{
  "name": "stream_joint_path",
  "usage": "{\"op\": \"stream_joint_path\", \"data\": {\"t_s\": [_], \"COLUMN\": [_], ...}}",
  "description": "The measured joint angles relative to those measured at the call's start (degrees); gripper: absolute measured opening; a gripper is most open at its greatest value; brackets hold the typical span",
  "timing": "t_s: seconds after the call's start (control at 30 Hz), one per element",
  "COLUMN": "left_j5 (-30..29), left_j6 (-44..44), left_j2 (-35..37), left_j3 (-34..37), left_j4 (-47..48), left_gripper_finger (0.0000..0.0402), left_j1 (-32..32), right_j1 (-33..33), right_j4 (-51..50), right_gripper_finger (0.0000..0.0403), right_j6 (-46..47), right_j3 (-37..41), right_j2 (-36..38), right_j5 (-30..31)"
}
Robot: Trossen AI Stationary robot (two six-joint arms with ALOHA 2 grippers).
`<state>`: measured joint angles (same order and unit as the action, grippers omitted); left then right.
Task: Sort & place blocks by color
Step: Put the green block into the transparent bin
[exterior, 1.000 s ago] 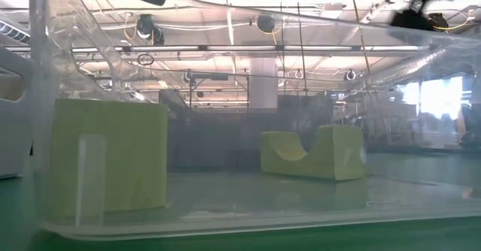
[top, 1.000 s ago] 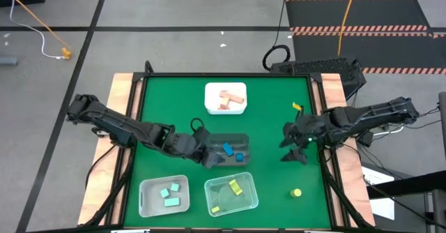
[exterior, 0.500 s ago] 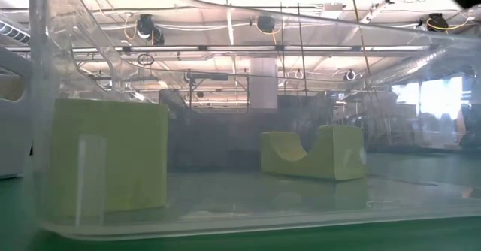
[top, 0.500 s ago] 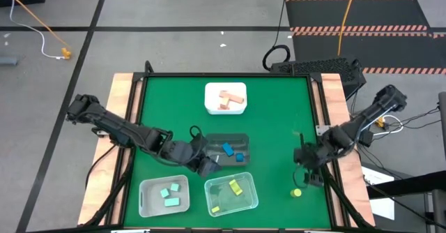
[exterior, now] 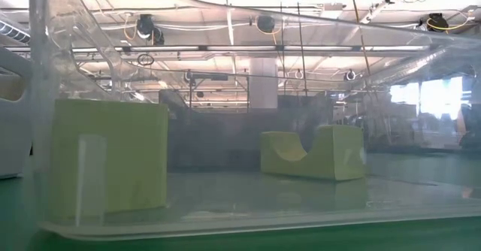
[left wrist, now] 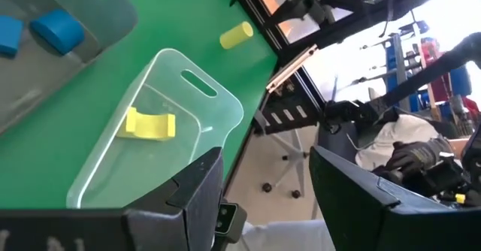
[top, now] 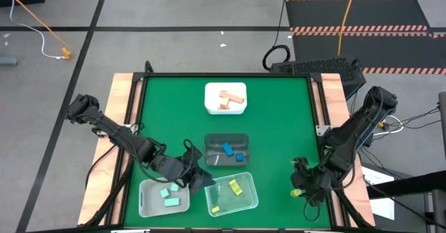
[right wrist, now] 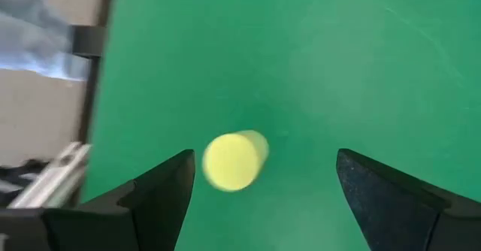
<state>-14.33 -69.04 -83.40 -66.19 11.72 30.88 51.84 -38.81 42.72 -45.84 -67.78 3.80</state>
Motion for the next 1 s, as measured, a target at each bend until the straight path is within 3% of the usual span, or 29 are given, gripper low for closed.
{"op": "stream_joint_path", "data": {"t_s": [0.4, 0.57, 0.73, 1.0], "left_j5": [-2.4, -2.4, -2.4, -2.43], "left_j6": [-0.61, -4.13, -3.49, -3.53], "left_j2": [0.0, 0.0, 0.0, 0.04], "left_j3": [0.0, 0.0, 0.0, 0.0], "left_j4": [0.03, -0.24, -2.26, -5.5], "left_gripper_finger": [0.0198, 0.0198, 0.0198, 0.0198], "left_j1": [1.89, 1.62, 1.38, -0.03], "right_j1": [0.17, 0.17, 0.15, -0.96], "right_j4": [5.62, 5.59, 5.62, 5.5], "right_gripper_finger": [0.0299, 0.0234, 0.0117, 0.0108], "right_j6": [2.18, 2.24, 2.05, 4.21], "right_j3": [0.0, -0.01, 0.0, 0.0], "right_j2": [-9.91, -12.16, -12.54, -9.26], "right_j5": [-2.29, -2.27, -2.3, -5.69]}}
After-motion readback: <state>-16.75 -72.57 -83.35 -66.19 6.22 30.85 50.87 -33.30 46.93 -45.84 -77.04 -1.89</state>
